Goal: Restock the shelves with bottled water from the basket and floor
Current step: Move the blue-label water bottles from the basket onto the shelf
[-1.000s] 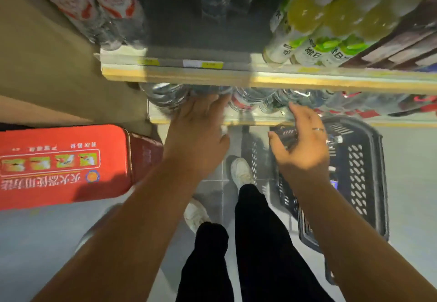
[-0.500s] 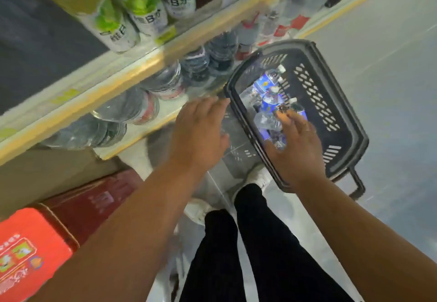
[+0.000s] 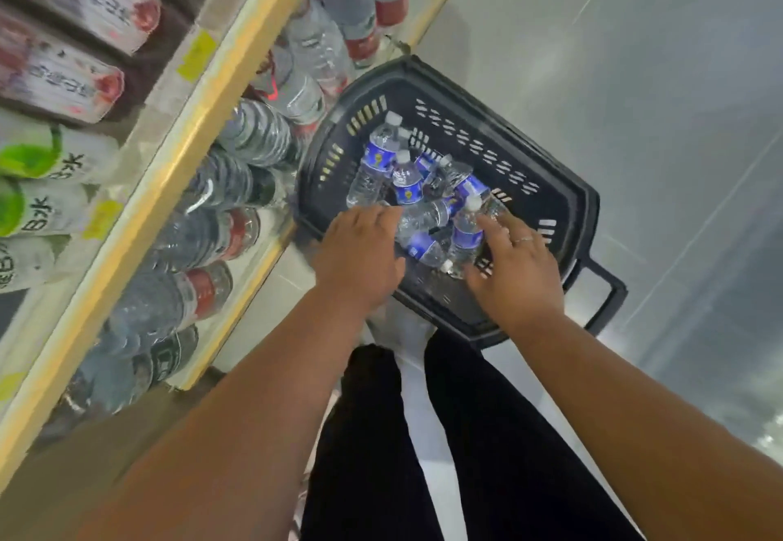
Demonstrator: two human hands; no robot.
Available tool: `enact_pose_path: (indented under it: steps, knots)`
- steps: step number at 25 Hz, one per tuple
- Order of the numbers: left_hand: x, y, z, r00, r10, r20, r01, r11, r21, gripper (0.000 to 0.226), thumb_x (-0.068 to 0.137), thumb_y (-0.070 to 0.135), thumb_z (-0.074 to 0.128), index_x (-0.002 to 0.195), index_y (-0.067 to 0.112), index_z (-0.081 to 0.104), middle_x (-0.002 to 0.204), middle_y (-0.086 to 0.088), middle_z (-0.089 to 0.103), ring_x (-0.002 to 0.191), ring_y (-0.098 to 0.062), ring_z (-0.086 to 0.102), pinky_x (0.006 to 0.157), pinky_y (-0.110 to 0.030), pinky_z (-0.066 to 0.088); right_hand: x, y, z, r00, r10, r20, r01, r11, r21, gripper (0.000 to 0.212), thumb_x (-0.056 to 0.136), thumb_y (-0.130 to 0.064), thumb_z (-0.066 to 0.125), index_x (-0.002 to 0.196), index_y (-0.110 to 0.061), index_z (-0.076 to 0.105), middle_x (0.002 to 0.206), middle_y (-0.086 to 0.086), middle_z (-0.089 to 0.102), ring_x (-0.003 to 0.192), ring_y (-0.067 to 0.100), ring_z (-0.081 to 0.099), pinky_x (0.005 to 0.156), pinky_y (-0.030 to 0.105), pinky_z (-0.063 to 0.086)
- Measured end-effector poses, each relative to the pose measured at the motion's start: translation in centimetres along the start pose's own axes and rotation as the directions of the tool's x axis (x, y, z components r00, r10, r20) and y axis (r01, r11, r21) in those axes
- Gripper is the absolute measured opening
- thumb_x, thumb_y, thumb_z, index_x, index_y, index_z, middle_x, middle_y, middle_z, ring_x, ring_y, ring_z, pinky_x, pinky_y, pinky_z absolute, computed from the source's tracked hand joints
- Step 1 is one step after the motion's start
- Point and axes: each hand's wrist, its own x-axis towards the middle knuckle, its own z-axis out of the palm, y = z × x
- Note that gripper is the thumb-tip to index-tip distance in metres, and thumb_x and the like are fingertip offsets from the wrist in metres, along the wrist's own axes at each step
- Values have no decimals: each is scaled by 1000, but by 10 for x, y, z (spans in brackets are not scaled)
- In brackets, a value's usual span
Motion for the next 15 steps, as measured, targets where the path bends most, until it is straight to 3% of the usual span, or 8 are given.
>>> enact_pose_path:
  steps: [5,9,15]
  knots:
    - [62,1,37,980,57,193,-80,991,111,71,92,40,59,152,21,26,152,-7,37,141,-28,31,117,-41,26,24,25,49,977,193,92,-202,975,92,69,89,-39,61,149,-26,31,153,8,32,137,32,36,107,44,40]
    - [120,-6,82,946,104,308,-168,968,188,66,90,38,61,147,17,33,143,-11,43,132,-32,40,108,-44,35,67,40,103,937,335,101,-350,908,231,69,86,-37,67,146,-20,36,146,11,38,129,35,44,99,44,46]
    - [192,-7,163,909,144,390,-242,946,215,68,90,41,60,147,15,34,140,-17,44,127,-37,43,103,-47,42,120,63,196,811,562,164,-566,681,465,73,76,-37,74,139,-15,45,138,17,50,120,38,53,97,44,45]
